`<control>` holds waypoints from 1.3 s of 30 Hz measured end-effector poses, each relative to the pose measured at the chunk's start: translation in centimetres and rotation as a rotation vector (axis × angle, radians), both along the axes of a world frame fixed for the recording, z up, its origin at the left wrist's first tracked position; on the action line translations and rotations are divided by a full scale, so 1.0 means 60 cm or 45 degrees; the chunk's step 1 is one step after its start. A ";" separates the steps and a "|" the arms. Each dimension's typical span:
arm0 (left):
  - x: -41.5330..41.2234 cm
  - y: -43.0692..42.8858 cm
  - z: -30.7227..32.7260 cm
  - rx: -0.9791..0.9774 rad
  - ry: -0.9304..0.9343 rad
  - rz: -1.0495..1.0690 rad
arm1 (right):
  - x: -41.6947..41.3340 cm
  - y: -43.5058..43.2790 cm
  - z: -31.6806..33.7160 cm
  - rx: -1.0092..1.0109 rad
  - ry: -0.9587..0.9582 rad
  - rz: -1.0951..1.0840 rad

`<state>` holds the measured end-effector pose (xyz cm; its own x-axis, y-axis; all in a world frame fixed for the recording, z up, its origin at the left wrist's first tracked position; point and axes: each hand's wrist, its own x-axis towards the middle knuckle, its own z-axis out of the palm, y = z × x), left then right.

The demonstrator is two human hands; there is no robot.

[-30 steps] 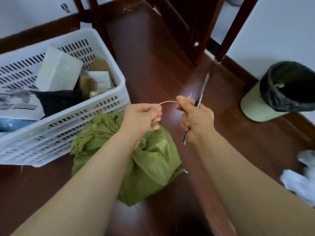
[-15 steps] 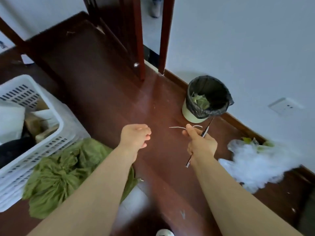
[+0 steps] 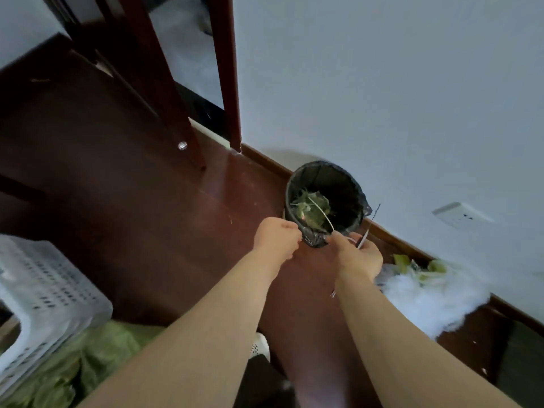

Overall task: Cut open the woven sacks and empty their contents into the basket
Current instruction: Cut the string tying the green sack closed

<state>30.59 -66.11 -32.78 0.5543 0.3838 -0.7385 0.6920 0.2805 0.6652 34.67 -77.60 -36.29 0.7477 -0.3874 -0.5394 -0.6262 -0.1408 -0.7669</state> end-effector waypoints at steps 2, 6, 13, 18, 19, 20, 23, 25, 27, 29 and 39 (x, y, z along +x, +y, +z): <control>0.036 0.006 -0.018 0.001 0.030 -0.045 | 0.038 0.003 -0.018 -0.001 0.000 -0.018; 0.105 0.010 -0.052 0.005 0.082 -0.081 | 0.112 -0.005 -0.046 -0.081 0.043 0.046; 0.202 0.000 -0.095 0.032 0.168 -0.015 | 0.213 -0.005 -0.073 -0.190 0.134 0.310; 0.231 -0.005 -0.099 0.019 0.164 0.025 | 0.232 -0.005 -0.077 -0.169 0.189 0.583; 0.227 0.000 -0.095 0.023 0.162 0.051 | 0.231 0.001 -0.071 -0.159 0.188 0.636; 0.219 0.006 -0.091 0.021 0.165 0.097 | 0.226 0.008 -0.066 -0.137 0.190 0.678; 0.172 0.029 -0.077 0.023 0.182 0.326 | 0.199 0.042 -0.046 -0.086 0.214 0.768; 0.127 0.048 -0.067 0.026 0.207 0.463 | 0.172 0.069 -0.035 -0.100 0.210 0.821; 0.071 0.069 -0.056 0.023 0.223 0.572 | 0.135 0.096 -0.028 -0.097 0.207 0.899; 0.003 0.087 -0.047 0.015 0.223 0.684 | 0.087 0.121 -0.024 -0.099 0.186 1.016; -0.464 0.101 -0.073 -0.028 0.225 1.133 | -0.327 0.195 -0.035 -0.203 -0.013 1.682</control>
